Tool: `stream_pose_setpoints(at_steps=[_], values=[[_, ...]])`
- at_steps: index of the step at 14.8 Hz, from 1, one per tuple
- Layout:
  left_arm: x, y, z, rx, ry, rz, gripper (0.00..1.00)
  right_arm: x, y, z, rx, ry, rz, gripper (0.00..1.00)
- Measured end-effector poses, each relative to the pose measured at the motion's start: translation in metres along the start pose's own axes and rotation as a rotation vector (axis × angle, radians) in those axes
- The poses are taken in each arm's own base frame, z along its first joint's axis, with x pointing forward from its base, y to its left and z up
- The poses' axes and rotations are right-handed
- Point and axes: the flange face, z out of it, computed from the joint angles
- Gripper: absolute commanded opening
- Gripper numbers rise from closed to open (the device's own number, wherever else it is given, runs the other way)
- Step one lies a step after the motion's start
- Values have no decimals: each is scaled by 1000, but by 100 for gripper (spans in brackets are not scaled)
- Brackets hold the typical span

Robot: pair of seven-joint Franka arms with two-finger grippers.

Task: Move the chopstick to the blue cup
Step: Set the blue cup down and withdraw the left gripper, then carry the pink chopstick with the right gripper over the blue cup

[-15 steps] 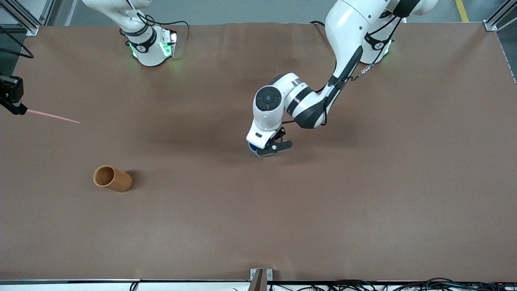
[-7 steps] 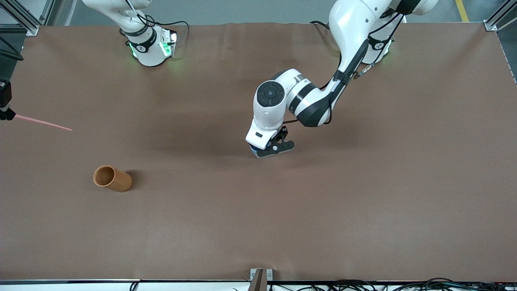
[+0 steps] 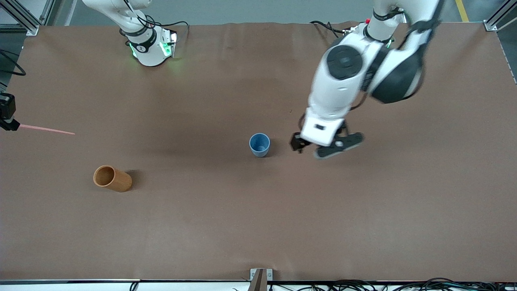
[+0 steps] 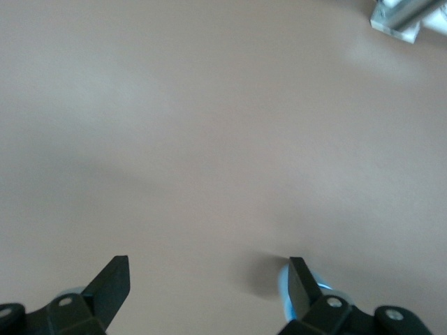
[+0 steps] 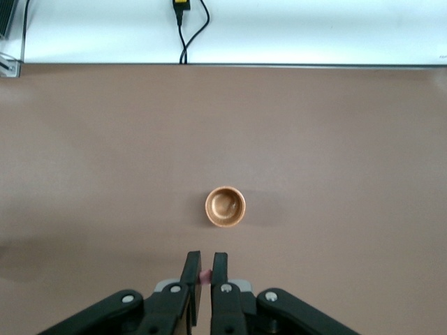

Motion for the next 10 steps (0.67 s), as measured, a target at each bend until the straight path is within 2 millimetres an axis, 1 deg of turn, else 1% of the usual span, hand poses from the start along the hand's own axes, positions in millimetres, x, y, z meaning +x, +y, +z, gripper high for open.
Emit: stream_pose_setpoints(at_steps=[2, 3, 4, 5, 7, 8, 10], values=[[31, -49, -35, 11, 16, 59, 100, -1, -8, 1, 5, -14, 5, 4], [45, -74, -50, 21, 20, 91, 100, -1, -17, 1, 9, -15, 15, 3], [57, -101, -65, 31, 22, 123, 100, 0, -31, 1, 14, -15, 27, 3], [67, -127, -80, 41, 22, 154, 100, 0, -49, 1, 22, -15, 44, 2], [75, -169, -105, 64, 10, 202, 100, -1, -97, 0, 43, -3, 91, 1], [73, -181, -116, 74, 2, 216, 100, -1, -125, 0, 58, 7, 115, 1], [62, -192, -132, 91, -20, 226, 100, -3, -176, 5, 92, 18, 155, 0]])
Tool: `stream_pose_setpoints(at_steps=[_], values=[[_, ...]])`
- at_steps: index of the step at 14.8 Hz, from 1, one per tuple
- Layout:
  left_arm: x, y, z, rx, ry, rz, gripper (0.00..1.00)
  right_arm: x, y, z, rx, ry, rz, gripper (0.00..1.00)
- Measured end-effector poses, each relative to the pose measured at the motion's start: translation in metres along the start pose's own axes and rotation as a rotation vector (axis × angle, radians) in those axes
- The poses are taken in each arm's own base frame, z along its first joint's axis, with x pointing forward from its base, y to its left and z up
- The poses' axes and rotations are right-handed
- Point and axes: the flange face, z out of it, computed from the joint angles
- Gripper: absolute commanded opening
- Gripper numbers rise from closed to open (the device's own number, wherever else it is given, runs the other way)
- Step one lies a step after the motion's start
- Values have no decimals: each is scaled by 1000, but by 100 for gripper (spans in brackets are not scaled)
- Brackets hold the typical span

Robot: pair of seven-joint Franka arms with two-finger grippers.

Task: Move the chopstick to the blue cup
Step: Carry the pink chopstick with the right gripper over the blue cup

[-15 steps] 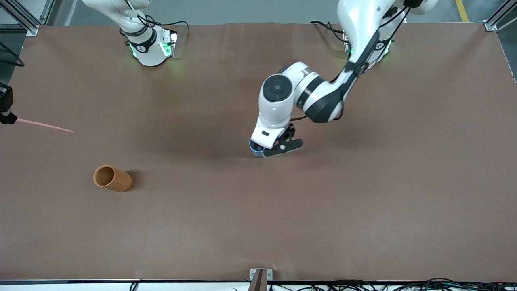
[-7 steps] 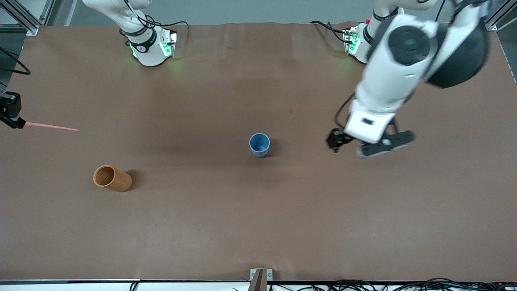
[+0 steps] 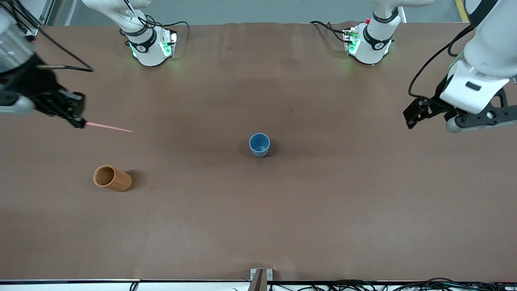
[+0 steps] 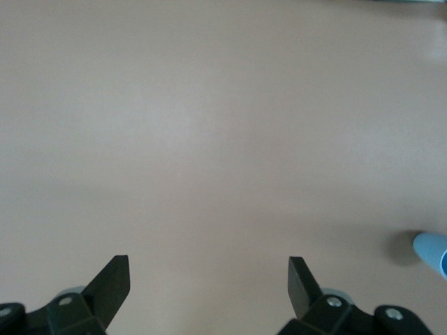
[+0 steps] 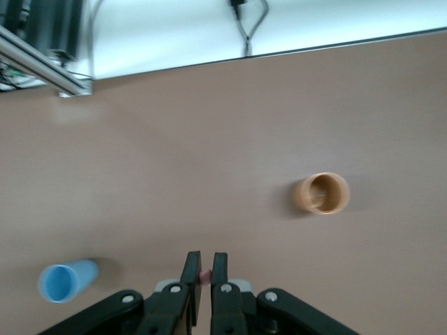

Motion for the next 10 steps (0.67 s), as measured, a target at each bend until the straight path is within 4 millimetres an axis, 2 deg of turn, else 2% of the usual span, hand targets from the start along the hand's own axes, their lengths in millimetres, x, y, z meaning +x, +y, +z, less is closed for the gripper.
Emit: stream_pose_setpoints(at_steps=[3, 6, 8, 10], values=[[-11, -12, -9, -4, -45, 18, 100, -17, -79, 28, 79, 4, 94, 0], [-8, -40, -12, -37, -58, 75, 100, -38, -154, 61, 174, 1, 125, 0], [-9, -53, -18, -42, -53, 99, 100, -53, -190, 88, 150, 23, 82, 0], [-15, -56, -26, -49, -52, 128, 100, -74, -223, 116, 98, 46, 59, 0]])
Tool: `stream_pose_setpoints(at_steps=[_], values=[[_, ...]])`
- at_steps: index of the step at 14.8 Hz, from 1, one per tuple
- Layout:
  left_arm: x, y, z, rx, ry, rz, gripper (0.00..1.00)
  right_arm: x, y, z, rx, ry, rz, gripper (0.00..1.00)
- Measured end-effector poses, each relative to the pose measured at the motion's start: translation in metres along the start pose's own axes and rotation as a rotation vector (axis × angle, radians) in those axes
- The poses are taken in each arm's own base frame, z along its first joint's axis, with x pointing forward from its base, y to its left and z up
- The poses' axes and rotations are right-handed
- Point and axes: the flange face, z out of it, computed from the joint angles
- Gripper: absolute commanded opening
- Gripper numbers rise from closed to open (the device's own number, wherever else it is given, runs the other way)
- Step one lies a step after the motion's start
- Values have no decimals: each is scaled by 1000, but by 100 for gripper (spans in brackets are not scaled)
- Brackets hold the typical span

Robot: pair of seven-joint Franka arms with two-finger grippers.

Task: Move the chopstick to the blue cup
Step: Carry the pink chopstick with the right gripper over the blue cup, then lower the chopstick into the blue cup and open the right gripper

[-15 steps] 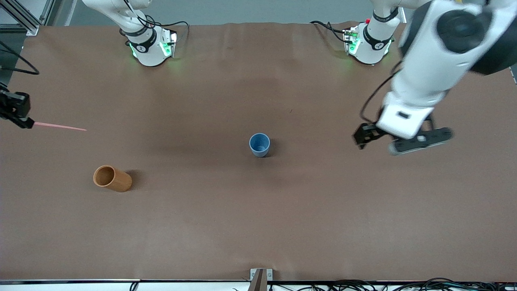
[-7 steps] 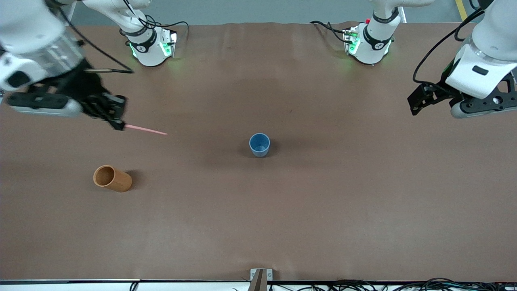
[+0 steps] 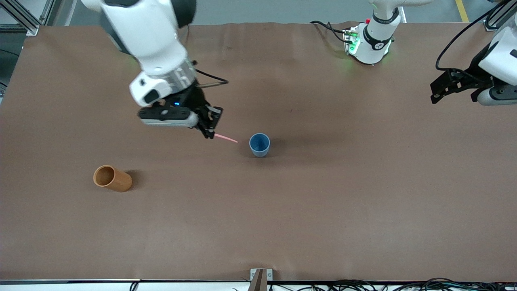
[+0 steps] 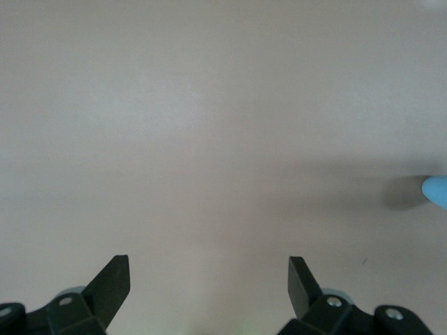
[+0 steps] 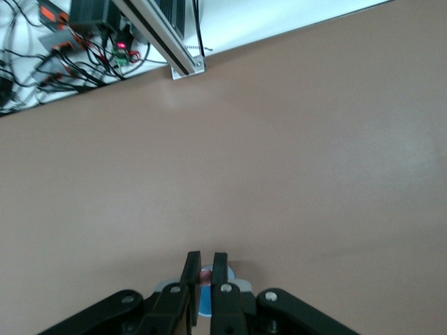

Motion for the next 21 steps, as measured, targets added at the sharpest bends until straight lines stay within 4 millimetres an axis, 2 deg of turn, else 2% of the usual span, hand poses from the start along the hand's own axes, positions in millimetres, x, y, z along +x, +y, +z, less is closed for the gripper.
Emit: stream_pose_setpoints(at_steps=[2, 5, 9, 13, 16, 21], values=[[-4, 2, -2, -8, -3, 18, 100, -22, -25, 26, -20, 25, -43, 0], [-9, 3, 7, -4, -29, 23, 100, -47, -47, 59, -34, 19, -81, 0], [-15, -4, 16, 2, -50, 12, 100, -66, -63, 79, -34, 14, -119, 0], [-15, -19, 23, -11, -67, 14, 100, -76, -67, 95, -58, 21, -127, 1], [-15, -19, 24, -14, -70, 21, 100, -86, -68, 110, -73, 2, -144, 4], [-15, -18, 24, -14, -70, 23, 100, -105, -60, 155, -141, -9, -207, 9]])
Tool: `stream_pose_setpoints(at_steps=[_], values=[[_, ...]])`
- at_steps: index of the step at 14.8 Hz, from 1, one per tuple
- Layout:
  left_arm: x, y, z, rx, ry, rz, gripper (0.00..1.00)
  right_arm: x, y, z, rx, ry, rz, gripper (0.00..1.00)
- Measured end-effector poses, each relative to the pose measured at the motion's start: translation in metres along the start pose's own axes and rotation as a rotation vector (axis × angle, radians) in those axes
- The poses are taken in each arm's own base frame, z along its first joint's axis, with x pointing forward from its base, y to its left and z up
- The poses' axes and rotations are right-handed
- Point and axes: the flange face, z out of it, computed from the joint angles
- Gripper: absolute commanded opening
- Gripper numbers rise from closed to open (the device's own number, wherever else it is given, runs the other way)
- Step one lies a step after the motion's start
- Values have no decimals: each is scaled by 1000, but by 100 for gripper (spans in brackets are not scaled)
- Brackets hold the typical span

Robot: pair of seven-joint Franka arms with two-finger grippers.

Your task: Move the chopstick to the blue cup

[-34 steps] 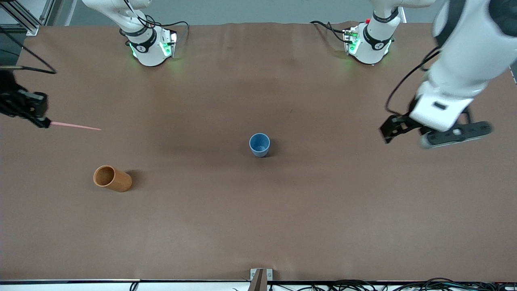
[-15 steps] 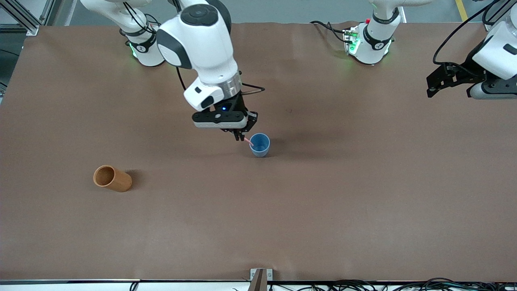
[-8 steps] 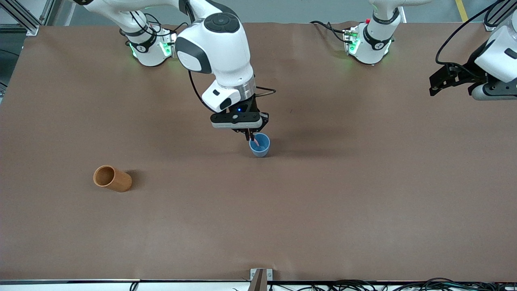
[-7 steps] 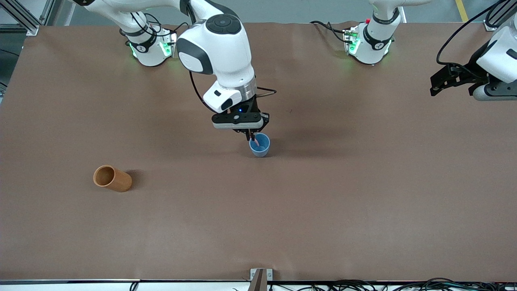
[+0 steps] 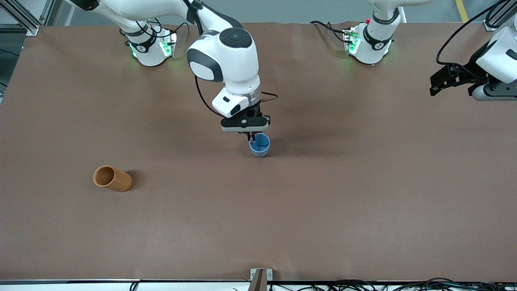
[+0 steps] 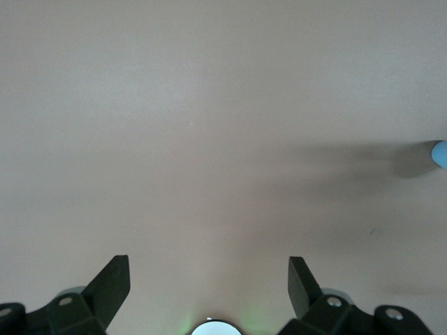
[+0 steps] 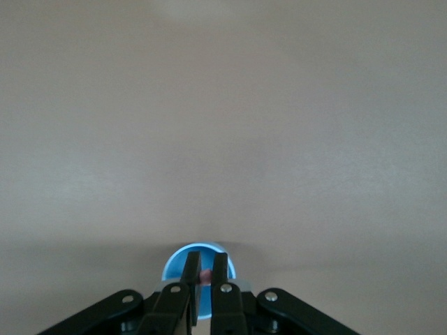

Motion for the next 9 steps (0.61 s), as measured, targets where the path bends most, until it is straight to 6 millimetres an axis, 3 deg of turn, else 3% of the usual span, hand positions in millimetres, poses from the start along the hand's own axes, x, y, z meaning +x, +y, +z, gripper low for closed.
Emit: stream_pose_setpoints(at_steps=[2, 3, 4, 5, 6, 9], values=[[0, 1, 0, 0, 0, 1, 100, -2, 1, 23, -18, -6, -19, 14], [0, 1, 0, 0, 0, 1, 100, -3, 0, 32, -21, -8, -26, 26], [0, 0, 0, 0, 0, 1, 100, -2, 0, 36, -18, -4, -31, 55], [0, 1, 0, 0, 0, 1, 100, -2, 0, 37, -18, -3, -32, 94], [0, 1, 0, 0, 0, 1, 100, -2, 0, 37, -18, -2, -31, 100], [0, 1, 0, 0, 0, 1, 100, 10, 0, 26, -1, 19, -15, 100]])
